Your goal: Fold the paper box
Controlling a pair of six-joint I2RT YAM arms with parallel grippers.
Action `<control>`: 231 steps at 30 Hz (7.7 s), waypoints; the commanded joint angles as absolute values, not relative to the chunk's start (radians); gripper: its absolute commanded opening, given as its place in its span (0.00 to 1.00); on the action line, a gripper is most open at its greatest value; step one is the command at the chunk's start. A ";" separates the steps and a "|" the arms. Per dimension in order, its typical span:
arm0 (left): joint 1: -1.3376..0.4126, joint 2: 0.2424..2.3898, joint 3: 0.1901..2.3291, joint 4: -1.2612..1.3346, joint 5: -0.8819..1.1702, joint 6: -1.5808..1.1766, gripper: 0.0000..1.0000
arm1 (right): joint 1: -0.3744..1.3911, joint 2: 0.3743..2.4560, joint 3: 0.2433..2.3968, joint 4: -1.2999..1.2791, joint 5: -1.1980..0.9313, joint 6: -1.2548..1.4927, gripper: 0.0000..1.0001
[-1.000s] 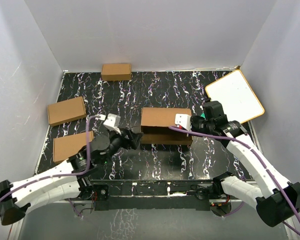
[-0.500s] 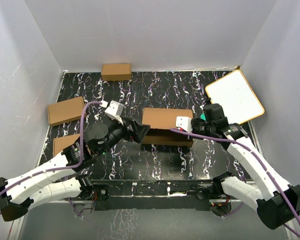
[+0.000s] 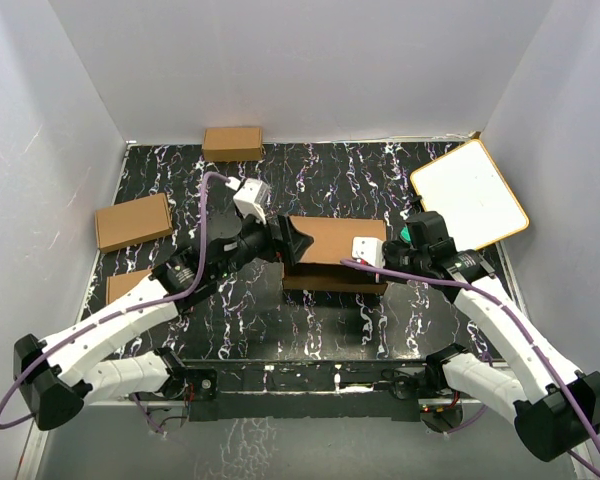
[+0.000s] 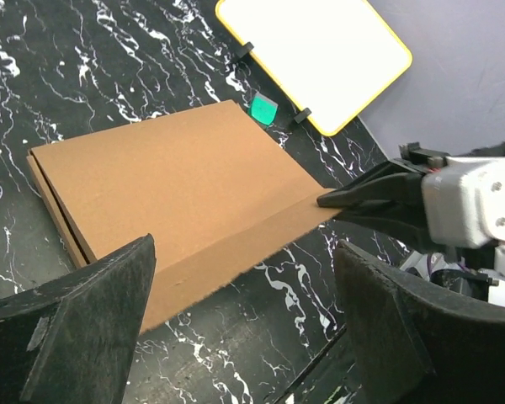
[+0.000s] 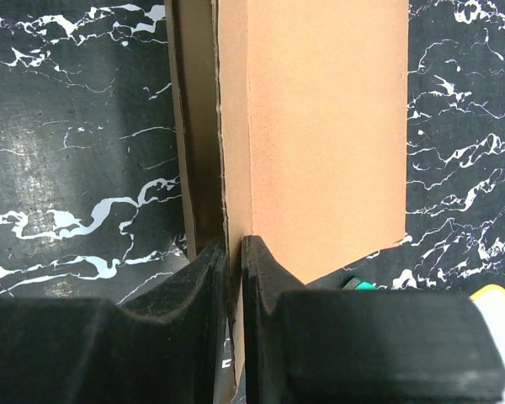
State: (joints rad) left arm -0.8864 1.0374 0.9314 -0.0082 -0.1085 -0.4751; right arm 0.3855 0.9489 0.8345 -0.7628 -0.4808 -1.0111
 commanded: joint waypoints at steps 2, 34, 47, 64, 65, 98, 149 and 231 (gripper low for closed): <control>-0.802 1.079 0.950 0.040 0.070 -0.550 0.83 | 0.388 0.925 0.831 -0.752 -0.513 -0.997 0.16; -0.752 1.224 0.836 0.056 0.161 -0.581 0.68 | 0.278 0.919 0.902 -0.750 -0.820 -0.787 0.67; -0.705 1.215 0.868 0.001 0.130 -0.531 0.69 | -0.072 1.205 0.993 -0.620 -1.023 -0.433 0.52; -0.641 1.268 0.837 0.041 0.224 -0.545 0.68 | -0.077 1.259 0.965 -0.618 -0.910 -0.461 0.29; -0.639 1.273 0.836 0.043 0.227 -0.545 0.67 | -0.077 1.264 0.964 -0.624 -0.910 -0.467 0.26; -0.627 1.489 0.803 0.003 0.297 -0.522 0.27 | -0.045 1.494 0.932 -0.678 -0.692 -0.587 0.17; -0.626 1.091 0.612 0.138 0.285 -0.612 0.42 | -0.118 1.243 0.849 -0.655 -1.024 -0.729 0.37; -0.477 1.512 0.392 0.910 0.454 -1.059 0.97 | -0.333 1.830 0.934 -0.477 -0.954 -0.117 0.18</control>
State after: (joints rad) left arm -0.4805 1.4841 0.3943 0.8356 0.4316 -1.0344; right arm -0.3222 1.8027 0.9272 -0.5026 -1.1263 -0.0513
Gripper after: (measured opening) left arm 0.970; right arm 0.185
